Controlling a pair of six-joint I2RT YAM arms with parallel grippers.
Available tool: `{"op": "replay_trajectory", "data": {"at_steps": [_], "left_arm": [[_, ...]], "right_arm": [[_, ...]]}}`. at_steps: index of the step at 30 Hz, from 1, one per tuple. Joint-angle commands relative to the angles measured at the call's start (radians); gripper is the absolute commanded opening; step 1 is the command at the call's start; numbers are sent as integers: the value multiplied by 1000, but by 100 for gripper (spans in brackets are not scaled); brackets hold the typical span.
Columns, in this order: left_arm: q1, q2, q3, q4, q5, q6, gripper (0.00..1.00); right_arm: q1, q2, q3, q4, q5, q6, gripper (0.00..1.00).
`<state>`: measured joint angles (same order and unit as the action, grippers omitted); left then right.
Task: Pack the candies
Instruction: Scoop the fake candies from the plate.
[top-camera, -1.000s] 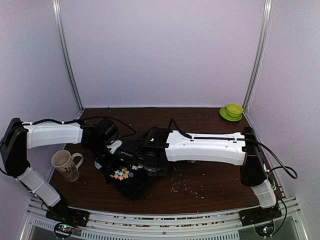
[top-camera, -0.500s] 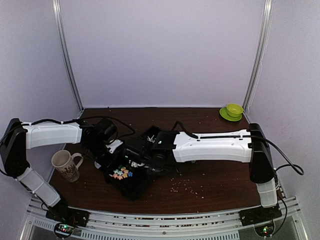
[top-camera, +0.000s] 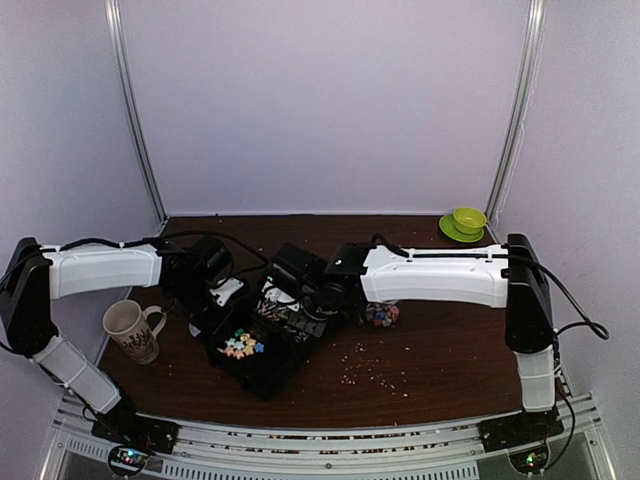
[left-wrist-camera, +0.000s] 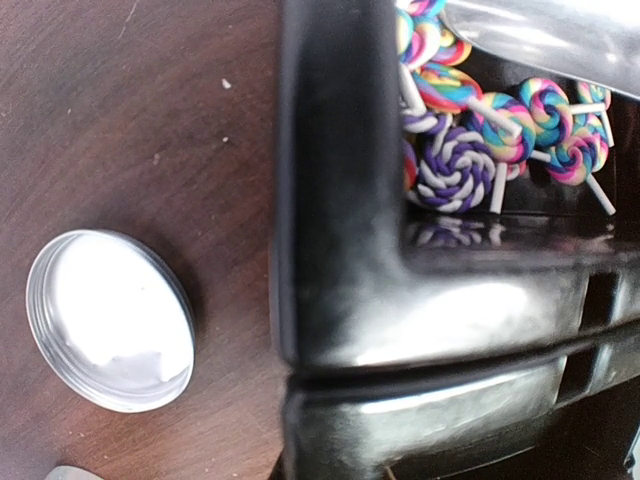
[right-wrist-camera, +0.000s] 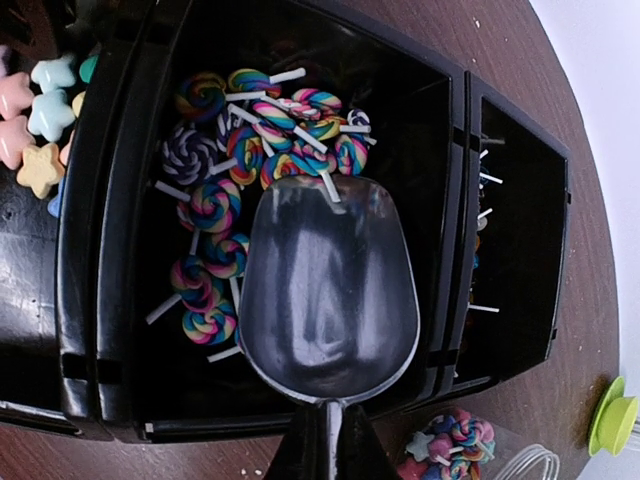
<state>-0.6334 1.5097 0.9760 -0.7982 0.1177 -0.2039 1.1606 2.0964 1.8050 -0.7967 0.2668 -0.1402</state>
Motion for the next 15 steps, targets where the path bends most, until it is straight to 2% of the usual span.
{"op": "replay_trajectory", "data": {"at_steps": [1, 11, 15], "left_arm": [[-11, -110, 44, 192, 168, 41, 0], [-15, -122, 38, 200, 163, 46, 0], [-19, -125, 38, 193, 137, 48, 0]], "right_arm": [[9, 52, -65, 70, -133, 79, 0], [12, -17, -220, 363, -367, 118, 0], [8, -49, -242, 381, -433, 147, 0]]}}
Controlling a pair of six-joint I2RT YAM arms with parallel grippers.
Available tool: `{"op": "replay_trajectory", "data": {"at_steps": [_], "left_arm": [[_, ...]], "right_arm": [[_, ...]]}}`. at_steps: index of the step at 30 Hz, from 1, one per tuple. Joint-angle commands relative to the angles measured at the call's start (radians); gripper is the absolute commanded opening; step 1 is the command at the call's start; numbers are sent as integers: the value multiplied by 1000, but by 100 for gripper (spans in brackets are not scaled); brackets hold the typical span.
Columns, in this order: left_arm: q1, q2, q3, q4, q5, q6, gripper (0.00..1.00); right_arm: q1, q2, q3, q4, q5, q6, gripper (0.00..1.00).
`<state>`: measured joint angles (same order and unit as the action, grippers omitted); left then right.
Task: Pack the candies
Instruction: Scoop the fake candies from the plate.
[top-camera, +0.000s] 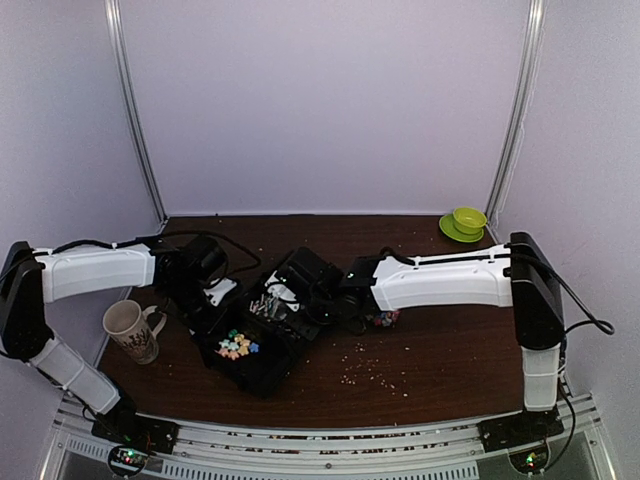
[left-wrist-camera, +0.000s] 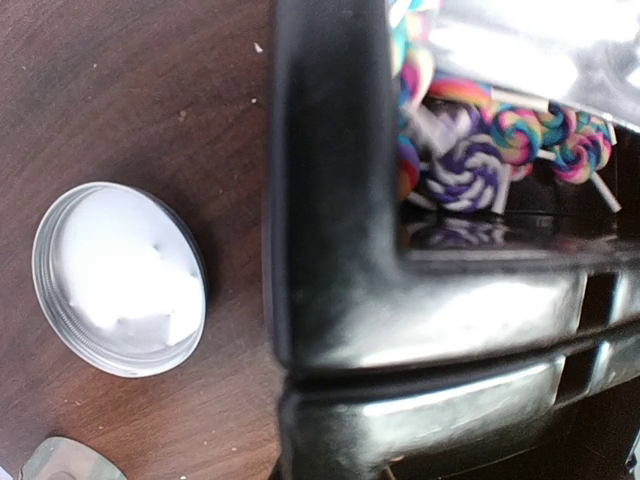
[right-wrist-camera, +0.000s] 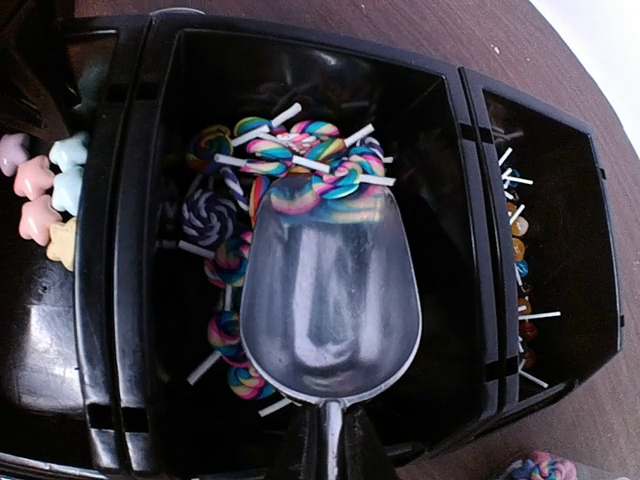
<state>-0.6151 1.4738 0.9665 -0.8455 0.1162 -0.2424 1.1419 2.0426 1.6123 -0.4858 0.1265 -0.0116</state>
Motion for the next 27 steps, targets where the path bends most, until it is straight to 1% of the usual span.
{"op": "replay_trajectory", "data": {"at_steps": [1, 3, 7, 10, 13, 15, 17, 20, 22, 27], "left_arm": [[-37, -90, 48, 240, 139, 86, 0], [-38, -90, 50, 240, 140, 89, 0], [-42, -104, 49, 241, 124, 93, 0], [-43, -111, 47, 240, 124, 93, 0], [-46, -109, 47, 241, 126, 94, 0], [-47, -109, 47, 242, 129, 95, 0], [-49, -109, 47, 245, 138, 97, 0], [-50, -116, 45, 249, 151, 100, 0], [-49, -122, 43, 252, 152, 103, 0], [-51, -123, 42, 253, 157, 107, 0]], "right_arm": [[26, -2, -65, 84, -288, 27, 0], [24, 4, -61, 76, -238, 56, 0], [19, 68, -8, -5, -51, 162, 0], [21, 54, -71, 96, 18, 225, 0], [24, 28, -120, 166, 138, 271, 0], [28, 8, -152, 223, 161, 275, 0], [29, -17, -215, 329, 111, 262, 0], [31, -50, -296, 501, -52, 198, 0], [34, -57, -312, 535, -138, 122, 0], [49, -91, -392, 607, -199, -73, 0]]}}
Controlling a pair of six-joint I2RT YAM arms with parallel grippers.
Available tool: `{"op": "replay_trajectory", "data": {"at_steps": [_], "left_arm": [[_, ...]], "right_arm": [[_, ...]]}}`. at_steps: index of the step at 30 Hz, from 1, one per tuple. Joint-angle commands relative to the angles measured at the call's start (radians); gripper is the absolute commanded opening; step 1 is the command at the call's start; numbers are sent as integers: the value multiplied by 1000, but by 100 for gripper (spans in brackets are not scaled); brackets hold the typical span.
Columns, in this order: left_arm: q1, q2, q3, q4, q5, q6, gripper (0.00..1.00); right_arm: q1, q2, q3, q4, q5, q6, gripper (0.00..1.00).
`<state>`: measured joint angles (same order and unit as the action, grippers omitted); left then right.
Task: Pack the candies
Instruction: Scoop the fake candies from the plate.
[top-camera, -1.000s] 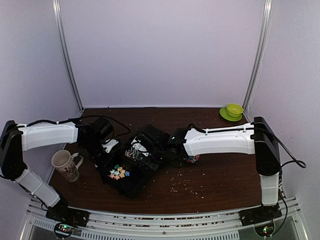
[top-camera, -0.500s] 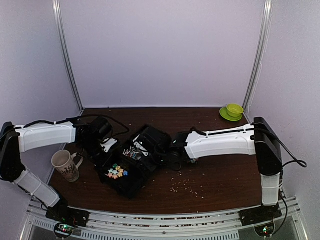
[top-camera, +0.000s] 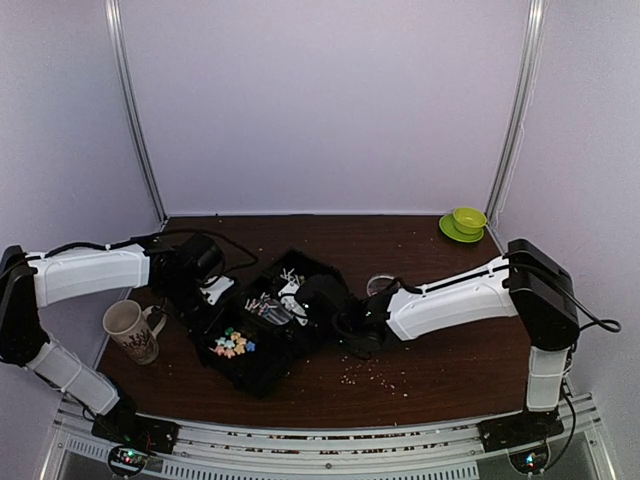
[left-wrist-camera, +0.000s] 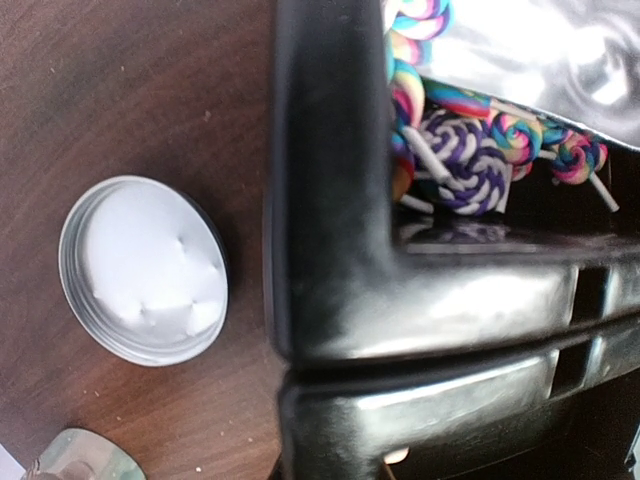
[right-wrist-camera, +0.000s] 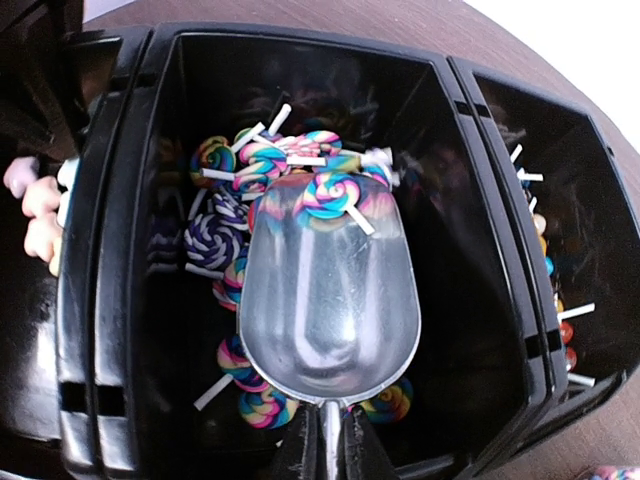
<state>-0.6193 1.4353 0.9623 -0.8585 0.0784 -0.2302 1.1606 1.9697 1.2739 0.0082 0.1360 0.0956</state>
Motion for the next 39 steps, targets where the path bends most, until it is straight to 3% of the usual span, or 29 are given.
{"op": "replay_trajectory", "data": {"at_steps": [1, 7, 10, 15, 18, 24, 27, 32, 39], "left_arm": [[-47, -83, 46, 267, 197, 96, 0], [-46, -85, 47, 268, 199, 100, 0], [-46, -85, 45, 267, 192, 100, 0], [-46, -85, 46, 267, 175, 98, 0], [-47, -84, 44, 266, 174, 96, 0], [-48, -91, 44, 267, 166, 96, 0], [-48, -90, 44, 266, 171, 96, 0], [-48, -87, 44, 269, 179, 96, 0], [-48, -90, 44, 270, 178, 97, 0]], "right_arm": [[29, -26, -68, 117, -226, -214, 0], [10, -59, -116, 141, -272, -272, 0], [-19, -48, -100, 154, -296, -155, 0], [-16, 1, -4, 65, -124, 77, 0], [-16, 31, 45, 15, -111, 178, 0], [-34, -17, -68, 205, -189, 353, 0], [-26, -32, -122, 319, -205, 292, 0], [31, -14, -135, 377, -89, -10, 0], [39, -7, -171, 440, -117, -130, 0]]}}
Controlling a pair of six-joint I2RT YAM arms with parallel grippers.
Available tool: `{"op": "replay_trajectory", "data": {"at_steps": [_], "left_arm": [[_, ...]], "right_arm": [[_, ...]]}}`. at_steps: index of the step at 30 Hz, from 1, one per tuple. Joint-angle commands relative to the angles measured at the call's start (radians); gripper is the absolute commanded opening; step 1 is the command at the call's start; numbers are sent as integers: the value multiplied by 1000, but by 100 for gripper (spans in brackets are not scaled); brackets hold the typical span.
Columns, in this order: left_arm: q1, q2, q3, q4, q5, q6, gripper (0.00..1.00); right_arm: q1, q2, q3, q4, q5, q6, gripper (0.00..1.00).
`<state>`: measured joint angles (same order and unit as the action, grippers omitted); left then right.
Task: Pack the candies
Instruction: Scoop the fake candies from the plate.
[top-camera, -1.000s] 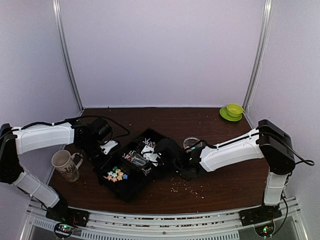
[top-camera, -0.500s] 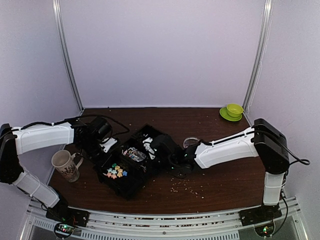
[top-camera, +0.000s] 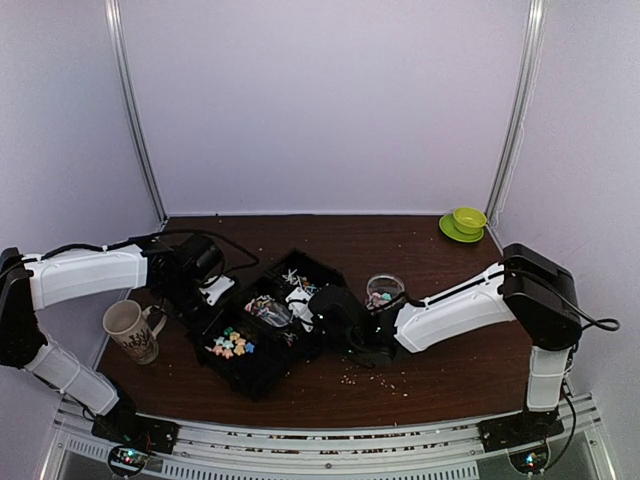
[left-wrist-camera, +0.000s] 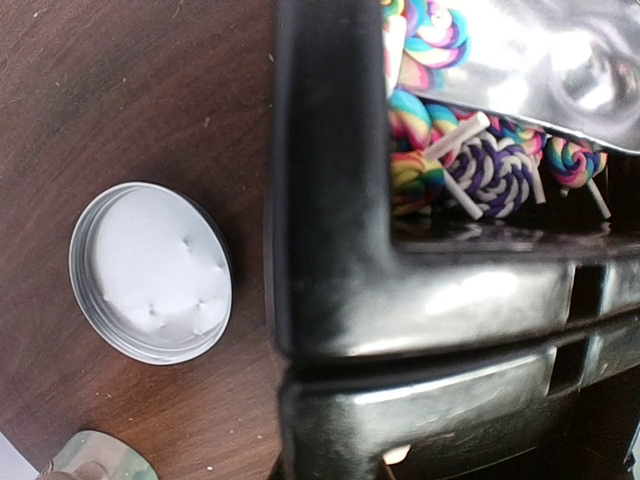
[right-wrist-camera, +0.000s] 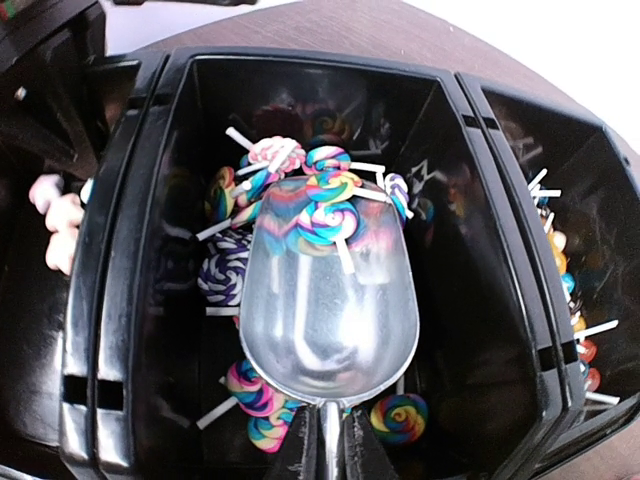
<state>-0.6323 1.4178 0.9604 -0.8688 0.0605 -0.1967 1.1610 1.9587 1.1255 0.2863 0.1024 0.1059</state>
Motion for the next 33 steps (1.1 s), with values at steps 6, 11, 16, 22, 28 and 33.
{"op": "replay_trajectory", "data": {"at_steps": [6, 11, 16, 22, 28, 33], "left_arm": [[-35, -72, 45, 280, 201, 69, 0], [-35, -77, 46, 281, 198, 72, 0], [-35, -86, 45, 280, 188, 76, 0], [-35, -88, 43, 281, 179, 80, 0], [-35, -88, 40, 288, 173, 80, 0], [-37, -81, 39, 289, 169, 79, 0]], "right_arm": [[39, -25, -19, 26, -103, -314, 0], [39, -87, -12, -179, -148, -530, 0], [33, -140, 14, -369, -197, -667, 0], [-6, -112, 102, -461, -448, -541, 0], [-5, -69, 6, -86, -301, -220, 0], [0, -75, -88, 161, -242, -80, 0]]}}
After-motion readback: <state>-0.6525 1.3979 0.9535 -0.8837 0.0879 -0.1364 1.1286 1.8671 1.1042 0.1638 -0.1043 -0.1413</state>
